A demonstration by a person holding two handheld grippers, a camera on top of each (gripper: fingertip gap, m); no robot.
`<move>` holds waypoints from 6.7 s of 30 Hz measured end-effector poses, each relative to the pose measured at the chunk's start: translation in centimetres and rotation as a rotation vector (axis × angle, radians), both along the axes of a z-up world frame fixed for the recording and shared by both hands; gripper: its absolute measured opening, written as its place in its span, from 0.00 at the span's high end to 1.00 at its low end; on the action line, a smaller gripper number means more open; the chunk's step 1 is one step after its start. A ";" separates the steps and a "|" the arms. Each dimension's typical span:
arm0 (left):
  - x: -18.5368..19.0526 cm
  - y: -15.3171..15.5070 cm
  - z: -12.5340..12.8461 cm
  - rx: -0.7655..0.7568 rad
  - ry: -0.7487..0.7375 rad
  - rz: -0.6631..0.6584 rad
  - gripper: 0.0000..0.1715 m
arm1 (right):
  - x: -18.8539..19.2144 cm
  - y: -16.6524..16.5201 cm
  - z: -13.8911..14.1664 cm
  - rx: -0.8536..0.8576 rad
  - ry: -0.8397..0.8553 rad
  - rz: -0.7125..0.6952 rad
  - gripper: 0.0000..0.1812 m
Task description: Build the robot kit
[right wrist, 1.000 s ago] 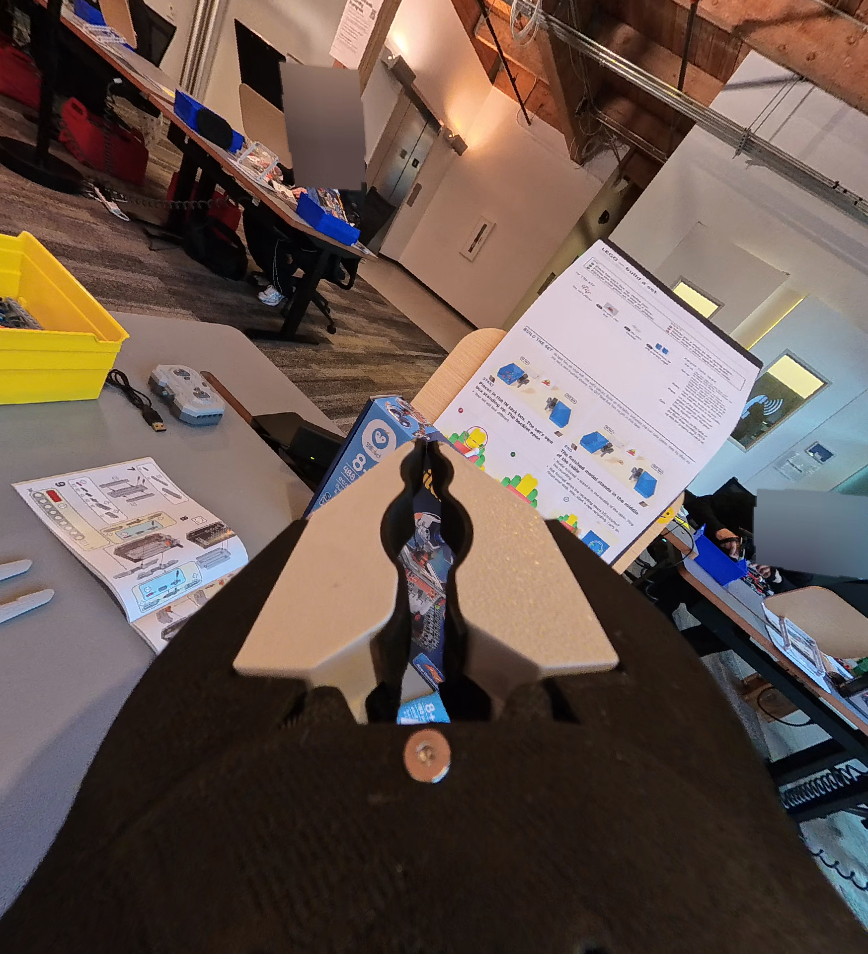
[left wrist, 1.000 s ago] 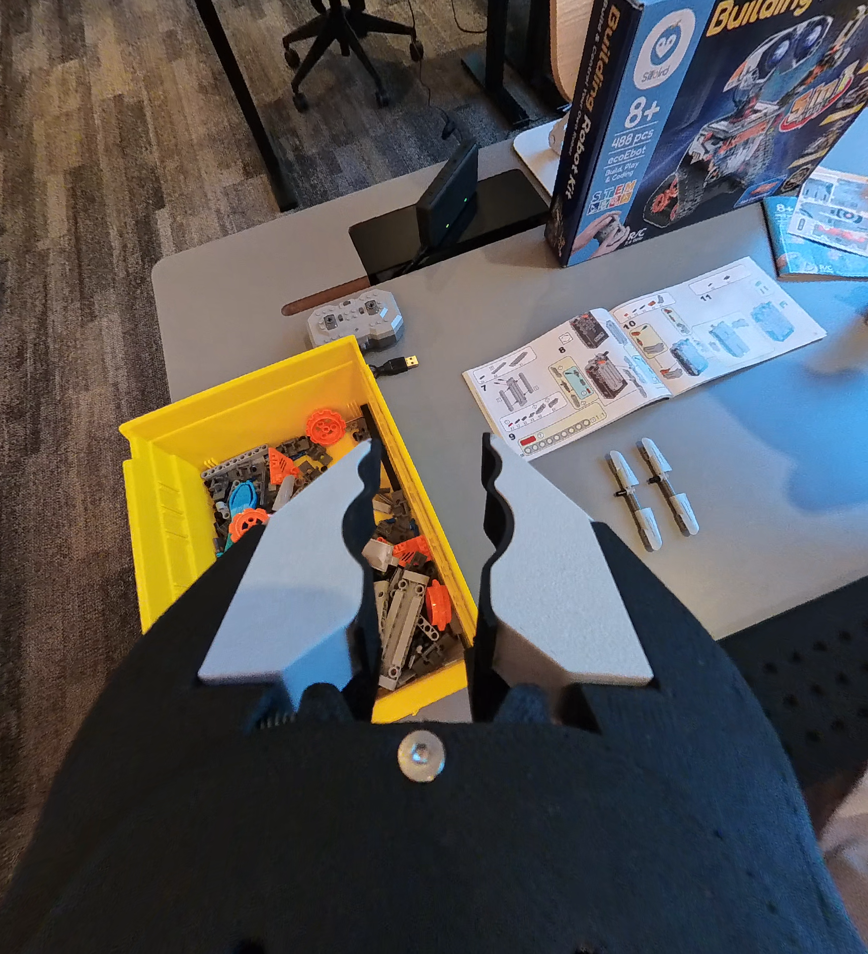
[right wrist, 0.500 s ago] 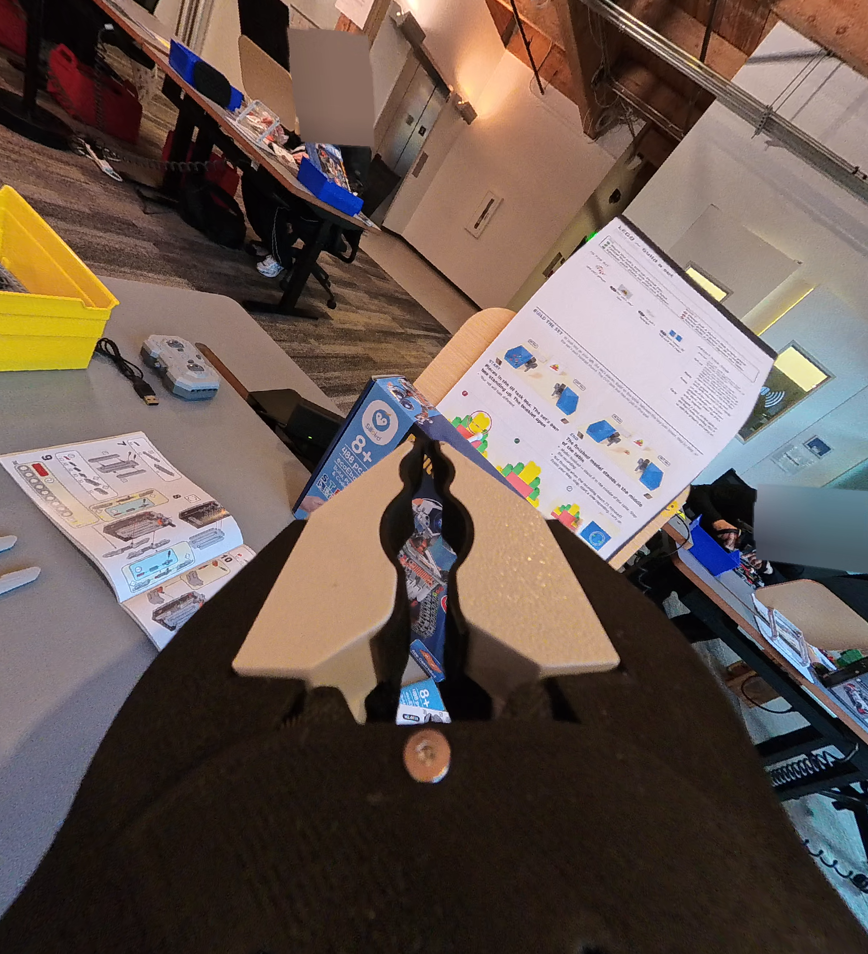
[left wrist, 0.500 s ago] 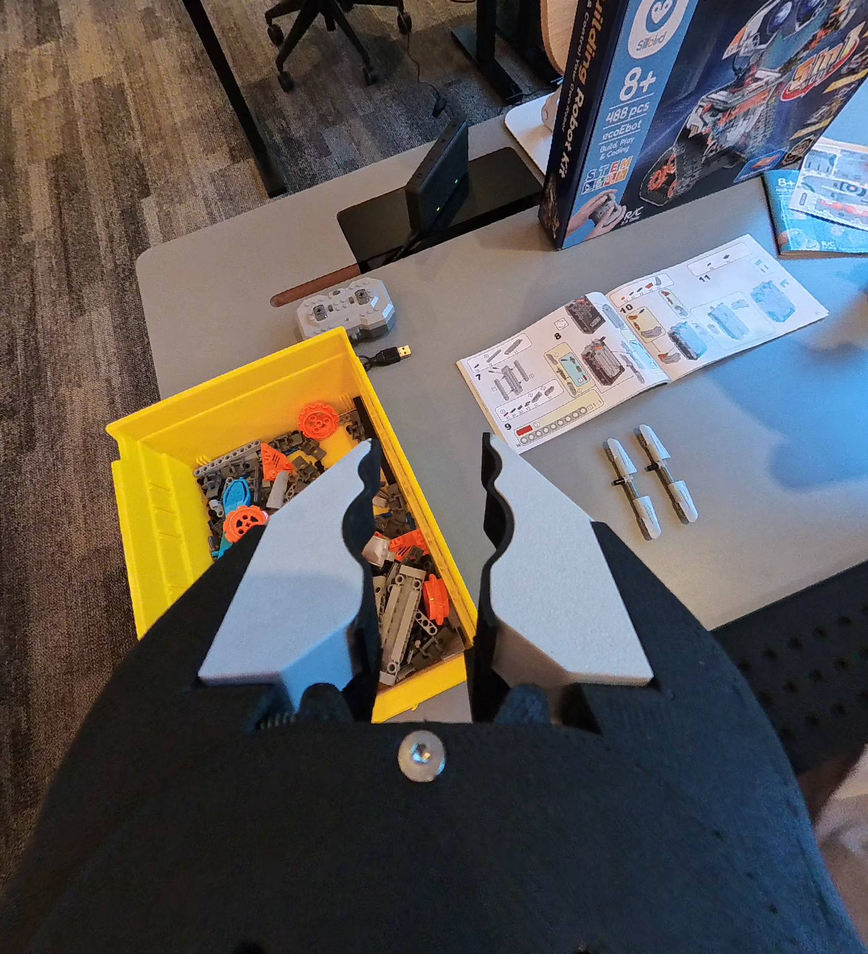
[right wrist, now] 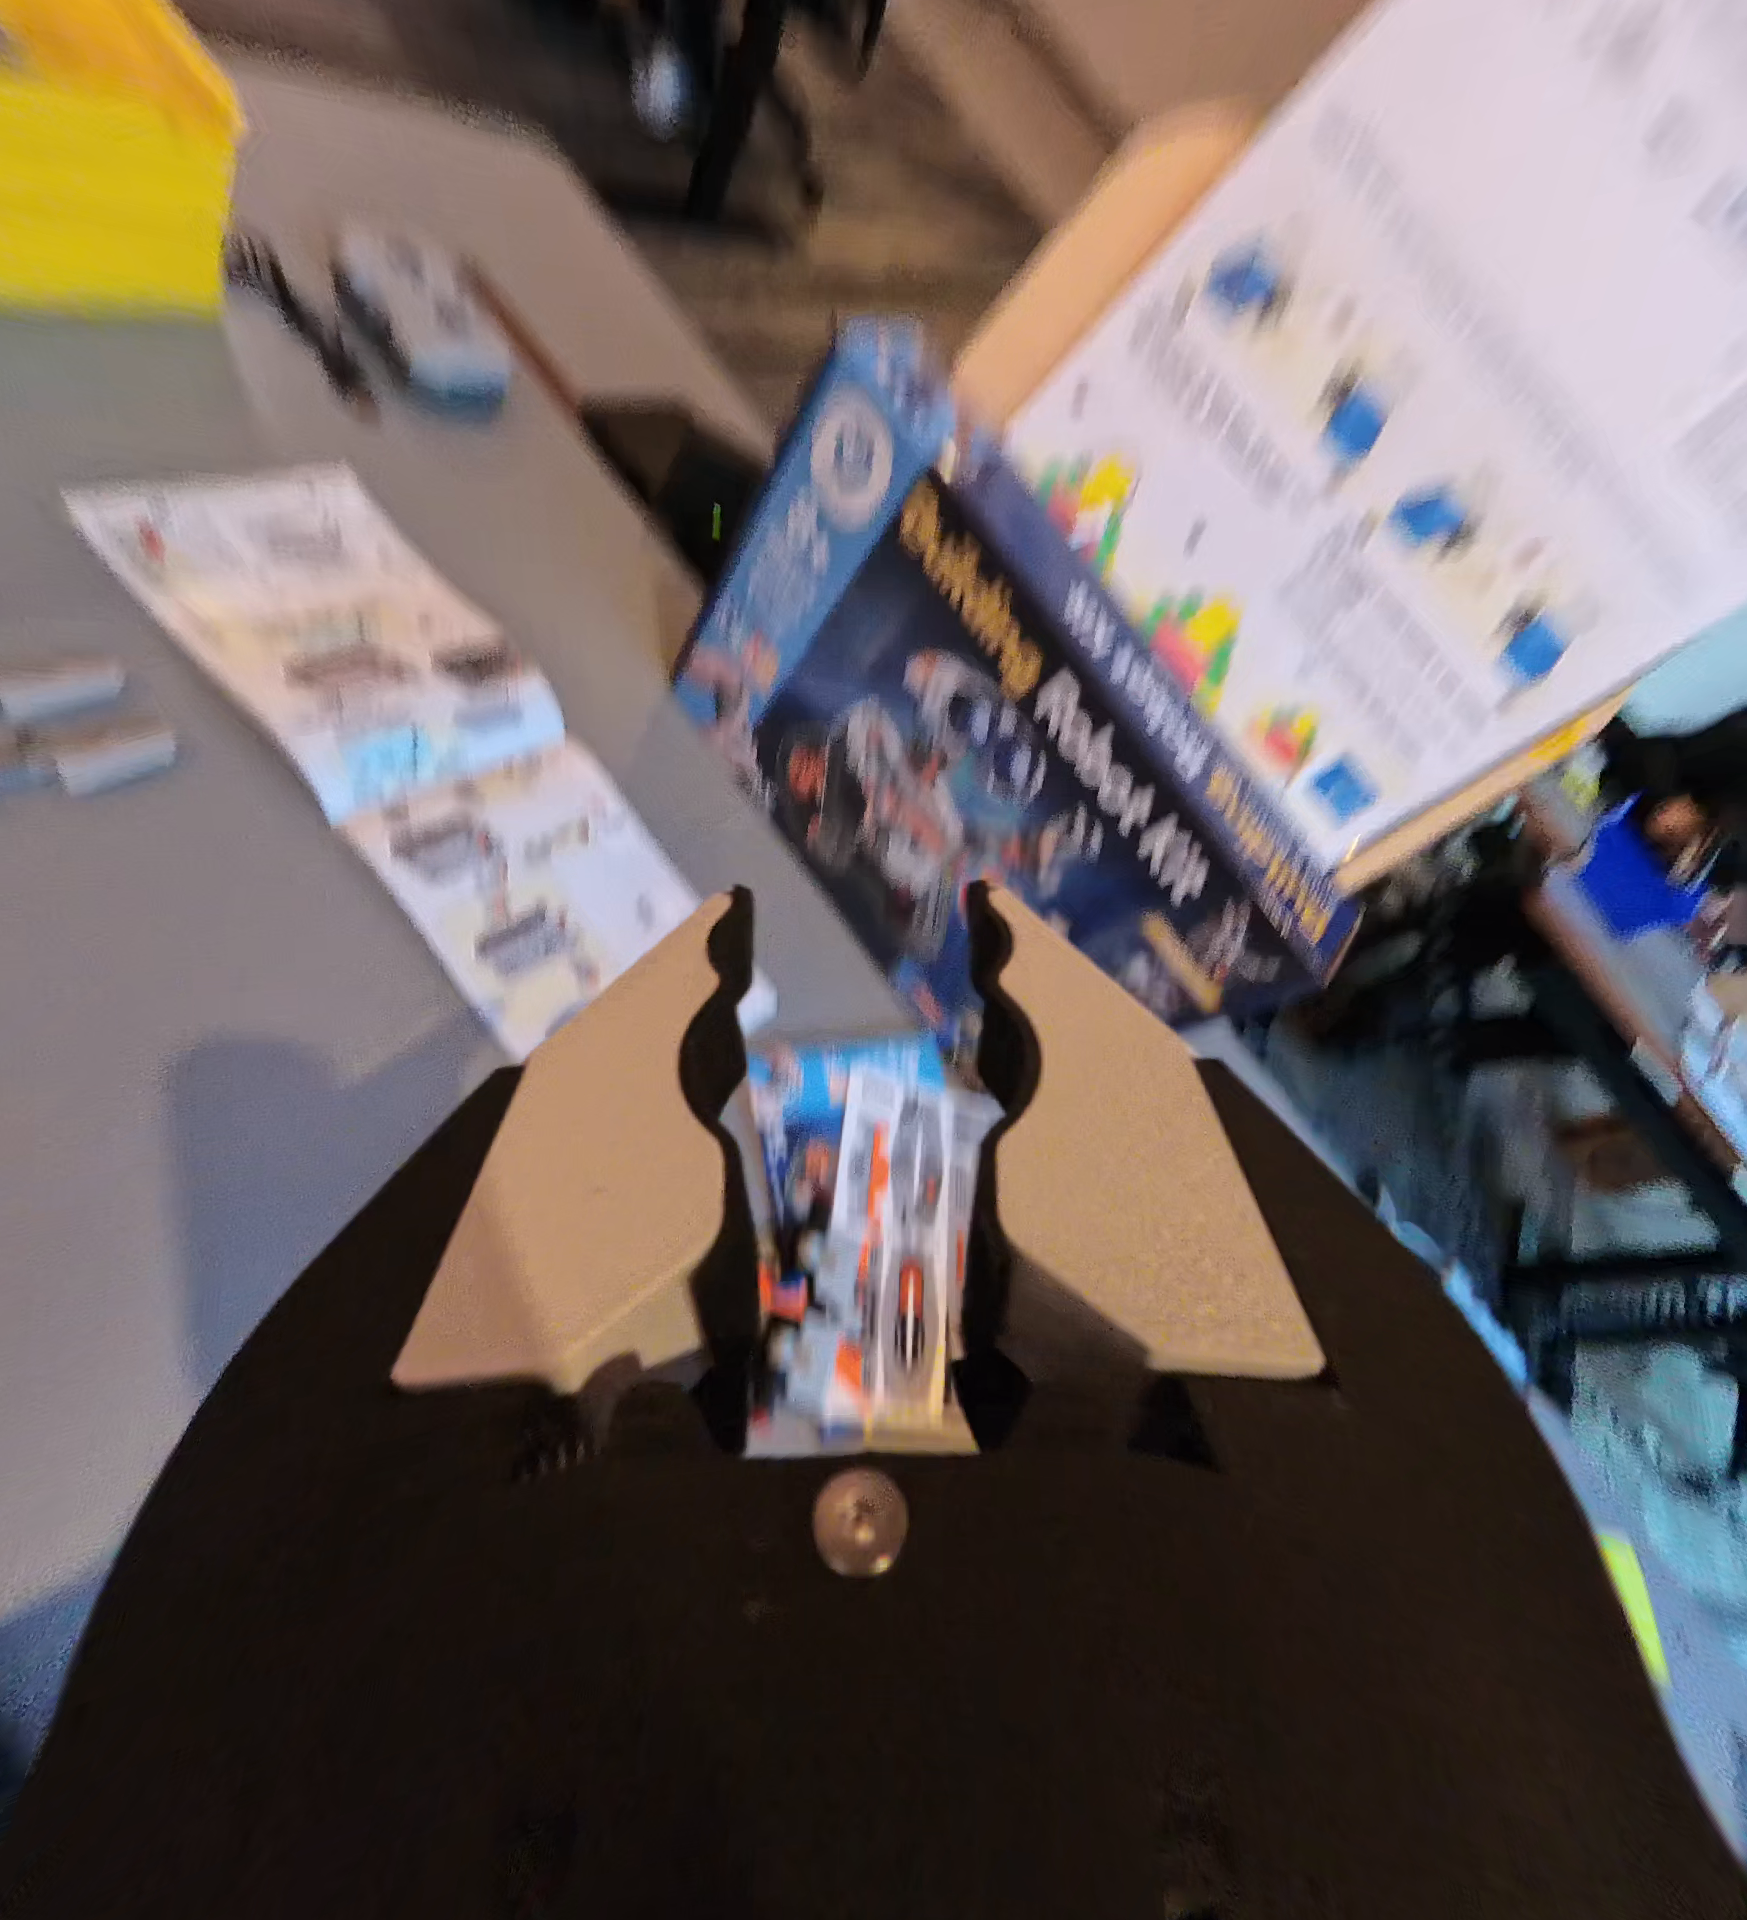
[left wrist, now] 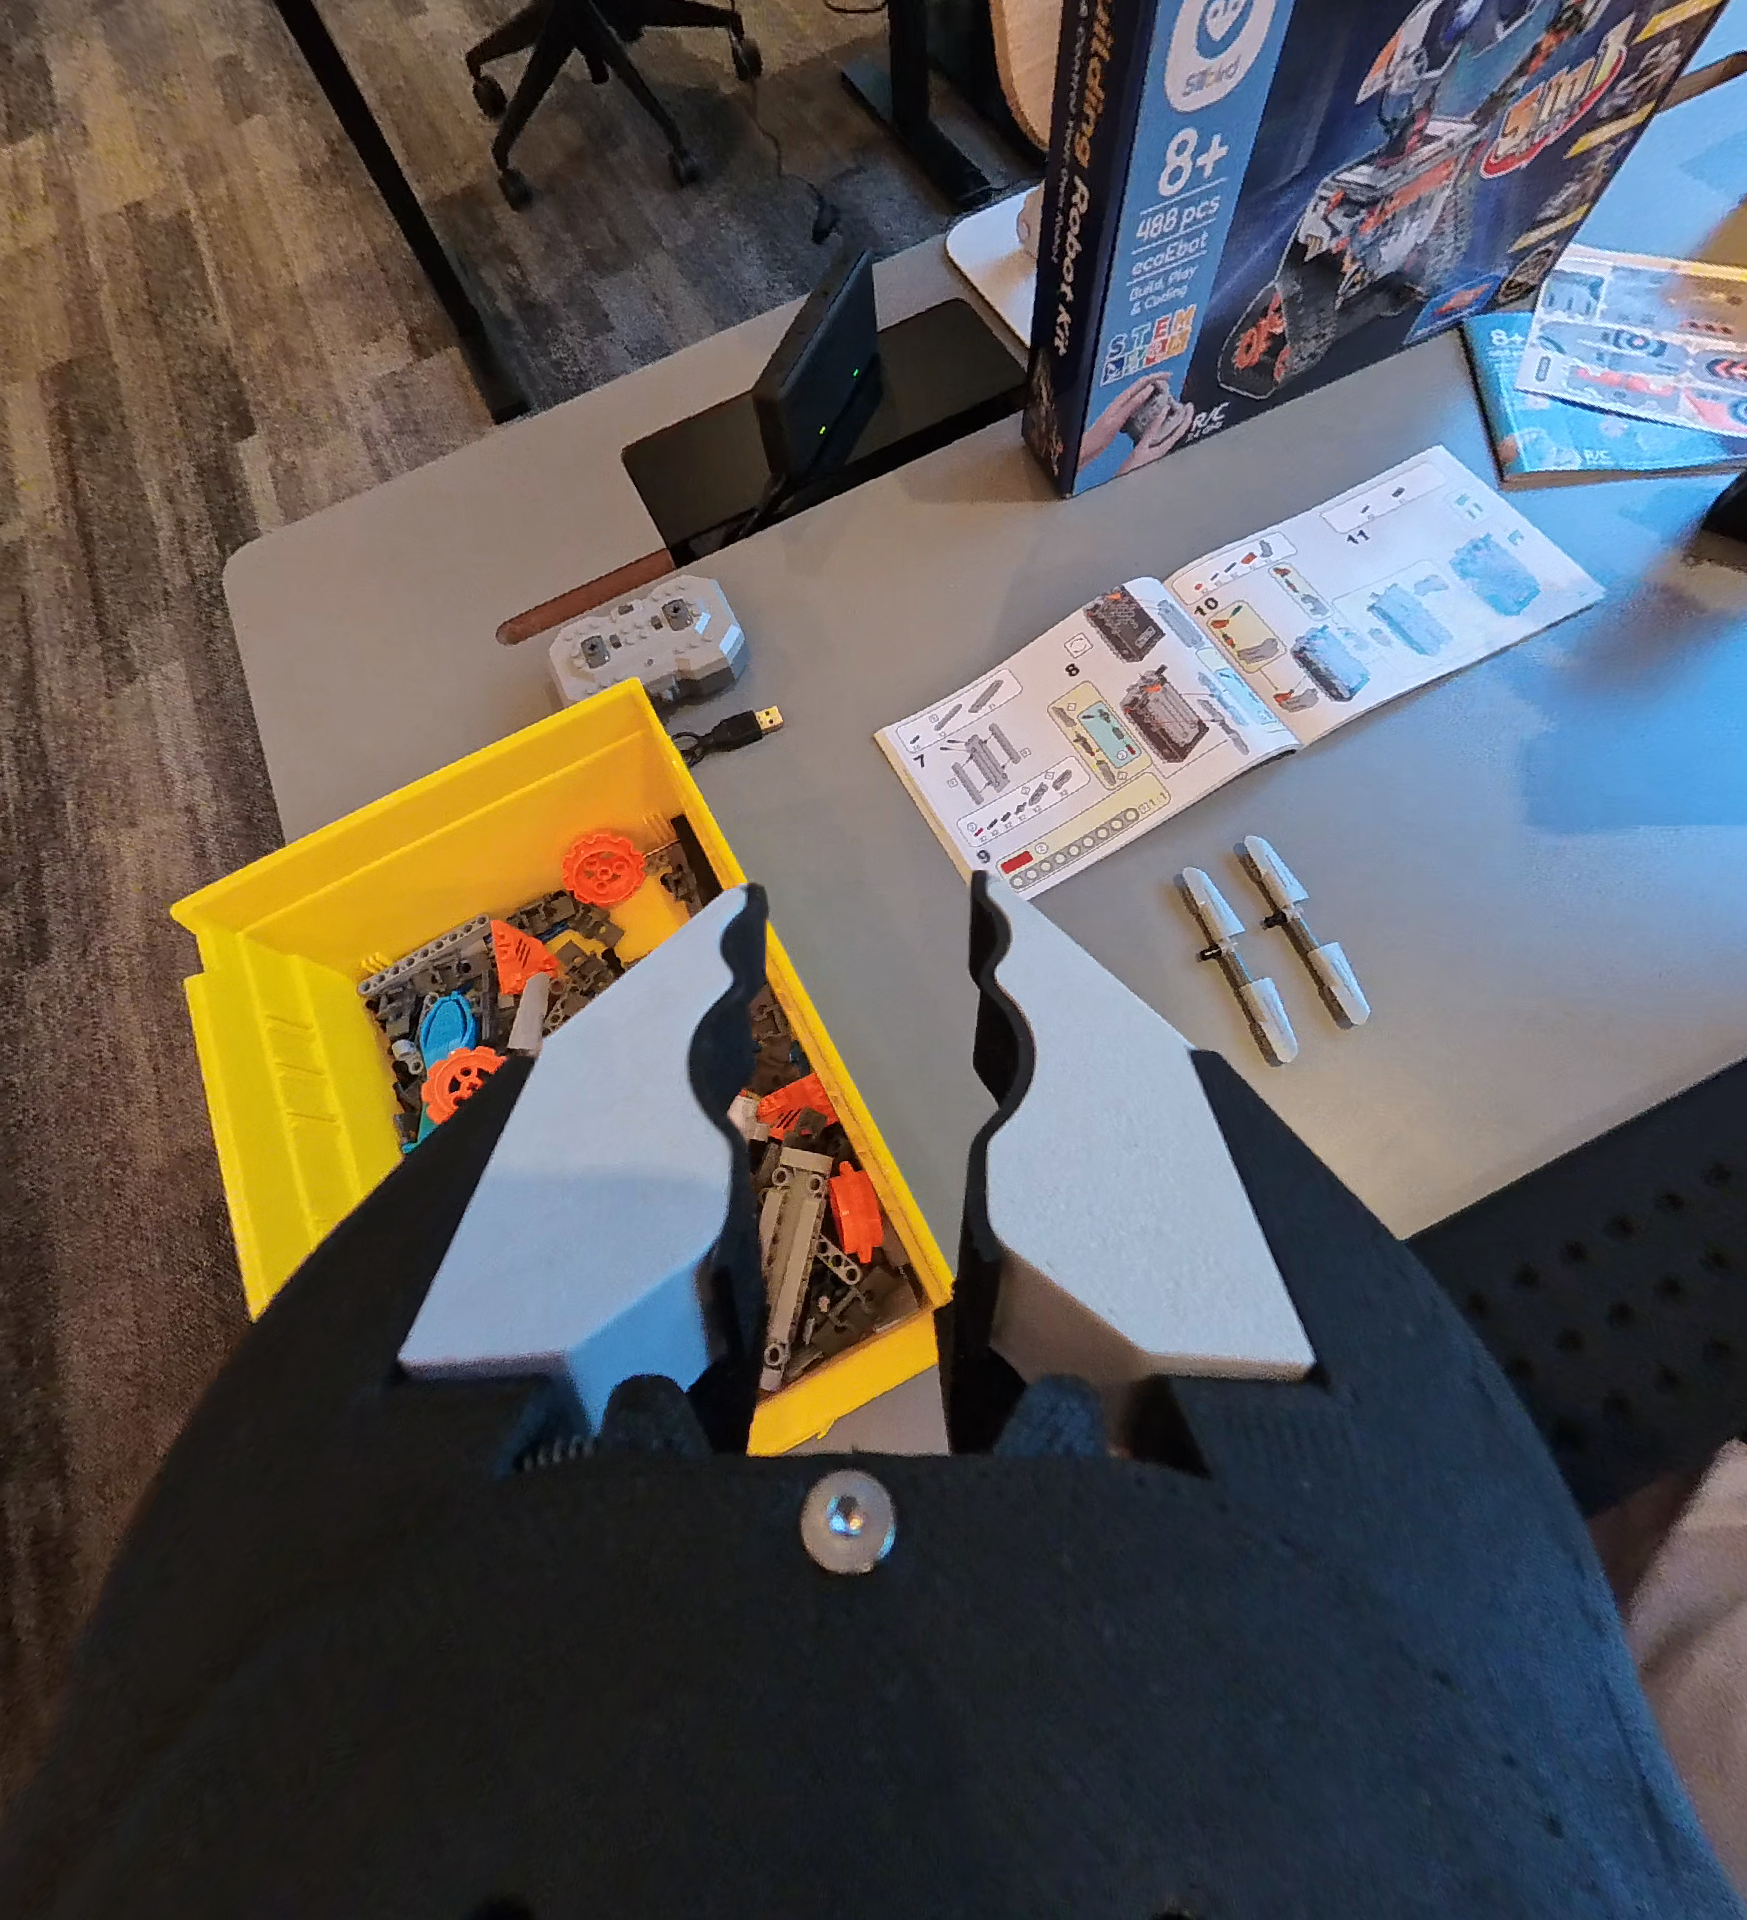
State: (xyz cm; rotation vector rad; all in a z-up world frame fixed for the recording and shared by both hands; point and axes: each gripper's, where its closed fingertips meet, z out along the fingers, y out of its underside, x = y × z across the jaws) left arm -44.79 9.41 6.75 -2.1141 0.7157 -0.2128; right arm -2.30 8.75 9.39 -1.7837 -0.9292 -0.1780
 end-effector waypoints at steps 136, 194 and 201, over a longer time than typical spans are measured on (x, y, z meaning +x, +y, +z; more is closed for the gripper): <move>1.4 2.7 7.7 0.193 -0.508 -0.200 0.84 | -13.1 -4.7 -14.1 0.322 -0.148 0.690 0.64; 2.7 3.0 6.6 0.140 -0.465 -0.217 0.84 | -11.0 -1.8 -14.6 0.017 0.338 0.619 0.53; 2.5 2.8 6.8 0.153 -0.466 -0.213 0.83 | -12.2 -1.3 -18.9 -0.157 0.300 0.642 0.63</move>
